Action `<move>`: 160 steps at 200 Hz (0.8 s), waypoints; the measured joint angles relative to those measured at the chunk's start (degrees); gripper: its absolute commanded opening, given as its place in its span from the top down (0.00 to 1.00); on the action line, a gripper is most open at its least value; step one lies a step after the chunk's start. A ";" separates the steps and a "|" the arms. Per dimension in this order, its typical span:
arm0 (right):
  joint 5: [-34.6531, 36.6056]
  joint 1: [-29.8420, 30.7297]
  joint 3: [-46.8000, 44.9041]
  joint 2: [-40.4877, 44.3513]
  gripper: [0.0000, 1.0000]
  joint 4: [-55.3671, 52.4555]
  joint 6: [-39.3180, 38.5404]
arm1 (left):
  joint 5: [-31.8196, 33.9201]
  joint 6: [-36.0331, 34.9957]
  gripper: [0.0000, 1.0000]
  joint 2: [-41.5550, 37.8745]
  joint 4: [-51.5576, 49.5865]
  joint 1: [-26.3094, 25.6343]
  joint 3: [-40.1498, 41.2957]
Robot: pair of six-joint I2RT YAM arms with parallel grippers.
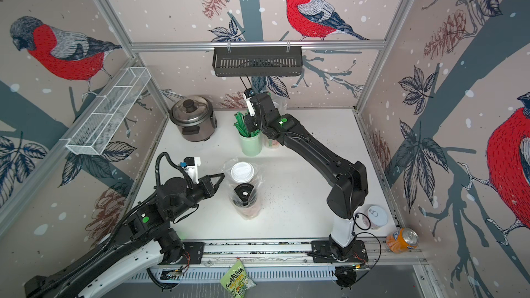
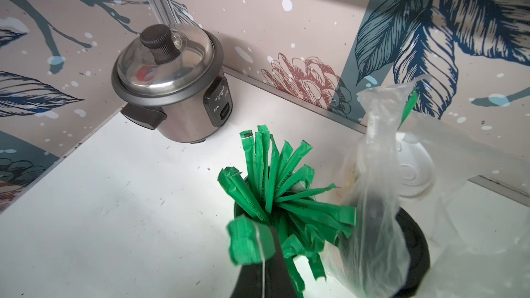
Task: Pack milk tea into plastic carrier bags
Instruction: Pick up the straw from the container.
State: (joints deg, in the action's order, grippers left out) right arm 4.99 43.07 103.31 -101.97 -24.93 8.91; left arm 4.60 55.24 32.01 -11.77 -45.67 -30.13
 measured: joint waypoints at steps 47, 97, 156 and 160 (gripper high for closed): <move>-2.32 0.35 -8.41 12.28 0.99 6.93 0.13 | -0.07 -0.13 1.00 0.42 0.83 0.00 0.00; -3.98 2.91 -10.80 20.11 0.99 9.97 0.17 | -0.07 -0.87 1.00 0.48 0.87 0.00 0.00; -3.85 11.15 -12.52 26.64 0.99 7.63 0.09 | 0.09 -2.32 1.00 0.26 0.76 0.00 -0.33; -3.74 11.74 -12.59 26.86 0.99 7.21 0.09 | 0.11 -2.60 1.00 0.24 0.76 0.00 -0.33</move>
State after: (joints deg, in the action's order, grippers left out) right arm 1.26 54.81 90.72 -75.11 -17.72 8.99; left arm 4.71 52.64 32.25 -11.00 -45.67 -30.46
